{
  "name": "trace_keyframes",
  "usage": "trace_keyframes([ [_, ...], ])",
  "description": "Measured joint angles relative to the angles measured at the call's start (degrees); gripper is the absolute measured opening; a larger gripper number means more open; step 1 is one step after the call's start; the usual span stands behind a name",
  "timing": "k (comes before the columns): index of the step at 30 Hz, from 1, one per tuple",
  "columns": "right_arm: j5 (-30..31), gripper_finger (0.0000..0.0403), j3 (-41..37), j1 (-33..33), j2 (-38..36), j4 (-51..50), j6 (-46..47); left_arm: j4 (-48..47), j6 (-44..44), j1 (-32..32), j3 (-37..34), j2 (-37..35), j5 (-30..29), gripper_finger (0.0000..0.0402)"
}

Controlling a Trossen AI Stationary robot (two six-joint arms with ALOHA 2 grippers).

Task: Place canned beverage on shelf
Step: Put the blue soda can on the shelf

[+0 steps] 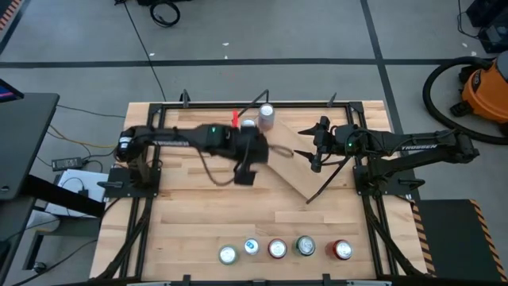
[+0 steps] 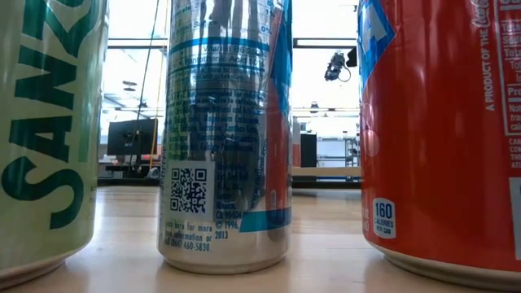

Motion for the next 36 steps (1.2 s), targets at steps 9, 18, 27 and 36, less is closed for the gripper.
trace_keyframes([
  [9,0.0,0.0323,0.0,0.0,0.0,-1.4,2.4,-6.7,-22.1,-10.5,0.0,0.0,4.3,0.0396],
  [18,-0.3,0.0323,0.0,2.1,0.0,-3.0,4.8,0.4,-40.8,-23.3,0.0,0.0,6.3,0.0396],
  [27,4.0,0.0323,0.0,7.7,0.0,-0.4,5.1,7.1,-47.3,-32.1,0.0,2.5,-8.2,0.0396],
  [36,4.7,0.0323,0.0,10.1,0.0,1.9,6.1,8.0,-45.5,-32.7,0.0,8.4,-9.8,0.0396],
])
